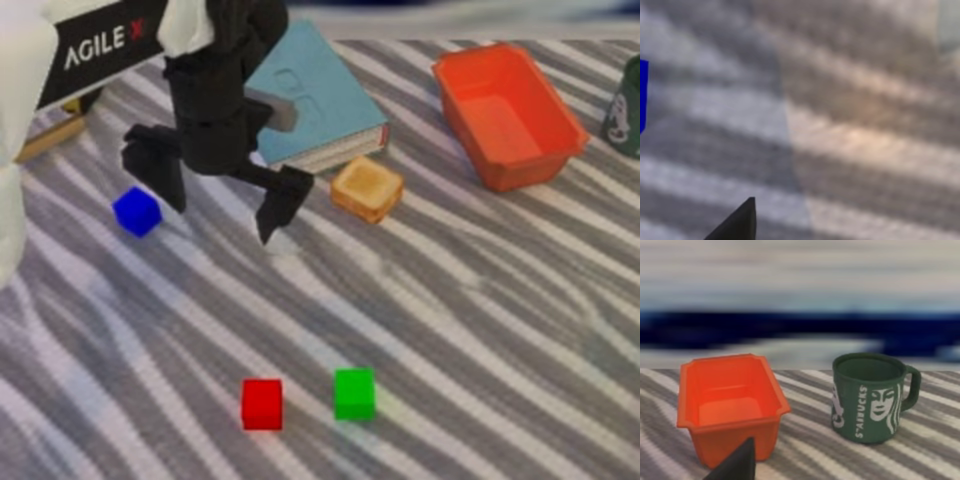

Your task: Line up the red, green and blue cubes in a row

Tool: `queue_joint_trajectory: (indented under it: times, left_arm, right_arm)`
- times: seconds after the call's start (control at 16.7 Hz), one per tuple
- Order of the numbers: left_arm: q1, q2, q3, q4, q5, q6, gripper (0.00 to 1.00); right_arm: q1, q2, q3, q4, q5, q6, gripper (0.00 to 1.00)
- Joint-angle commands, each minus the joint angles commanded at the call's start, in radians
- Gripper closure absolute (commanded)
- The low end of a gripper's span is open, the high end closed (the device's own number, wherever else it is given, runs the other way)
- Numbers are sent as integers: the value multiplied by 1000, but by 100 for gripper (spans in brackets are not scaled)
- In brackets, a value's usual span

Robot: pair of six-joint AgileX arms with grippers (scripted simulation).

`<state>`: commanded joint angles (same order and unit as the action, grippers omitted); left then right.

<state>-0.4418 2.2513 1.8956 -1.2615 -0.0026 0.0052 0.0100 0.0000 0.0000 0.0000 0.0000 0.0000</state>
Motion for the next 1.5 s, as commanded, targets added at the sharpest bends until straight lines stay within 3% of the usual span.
queue_joint_trajectory:
  times: [0.24,0.48,0.9,1.26,1.5]
  left_arm:
    - [165,60,91,-22,3,320,0]
    - [266,80,145,-24,7,476,0]
    - [275,82,132,-6,7,489,0]
    - [278,145,-30,232,8,492,0]
    - [279,162,-69,278,8,493,0]
  right_arm:
    - [0,0,0,0,0,0,0]
    - [0,0,0,0,0,0,0]
    - [0,0,0,0,0,0,0]
    - [0,0,0,0,0,0,0]
    - [0,0,0,0,0,0,0]
